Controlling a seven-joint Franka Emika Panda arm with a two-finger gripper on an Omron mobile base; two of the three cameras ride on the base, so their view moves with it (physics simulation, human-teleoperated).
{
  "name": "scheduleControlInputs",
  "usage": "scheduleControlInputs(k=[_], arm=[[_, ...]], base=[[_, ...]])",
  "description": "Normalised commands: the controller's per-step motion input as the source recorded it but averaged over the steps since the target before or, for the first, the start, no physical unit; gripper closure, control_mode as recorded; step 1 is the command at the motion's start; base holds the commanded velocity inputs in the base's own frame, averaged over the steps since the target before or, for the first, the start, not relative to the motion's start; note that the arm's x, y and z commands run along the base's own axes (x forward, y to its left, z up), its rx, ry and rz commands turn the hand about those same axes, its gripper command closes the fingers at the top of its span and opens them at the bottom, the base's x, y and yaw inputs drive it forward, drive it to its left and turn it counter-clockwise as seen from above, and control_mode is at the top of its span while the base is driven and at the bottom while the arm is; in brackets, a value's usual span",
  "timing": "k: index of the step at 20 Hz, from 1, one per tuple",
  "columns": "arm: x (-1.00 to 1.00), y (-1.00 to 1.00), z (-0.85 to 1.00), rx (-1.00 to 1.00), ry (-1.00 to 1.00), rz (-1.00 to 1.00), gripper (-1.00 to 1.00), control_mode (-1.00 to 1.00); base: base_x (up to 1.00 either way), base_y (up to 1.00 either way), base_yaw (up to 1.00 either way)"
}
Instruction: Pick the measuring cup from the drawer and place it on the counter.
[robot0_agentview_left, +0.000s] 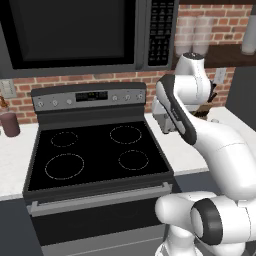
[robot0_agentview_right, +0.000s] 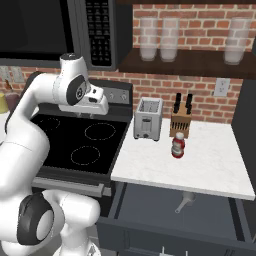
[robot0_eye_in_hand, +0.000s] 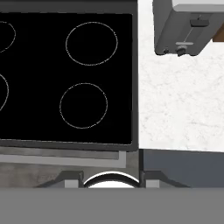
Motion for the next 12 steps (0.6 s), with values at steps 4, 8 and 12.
scheduleControlInputs(k=[4, 8, 12], arm=[[-0.05, 0.00, 0.00, 0.00, -0.01, 0.00, -1.00, -1.00], [-0.24, 0.00, 0.00, 0.00, -0.05, 0.00, -1.00, -1.00], [-0.27, 0.00, 0.00, 0.00, -0.02, 0.00, -1.00, -1.00]], base=[[0.00, 0.00, 0.00], [0.00, 0.00, 0.00], [0.00, 0.00, 0.00]])
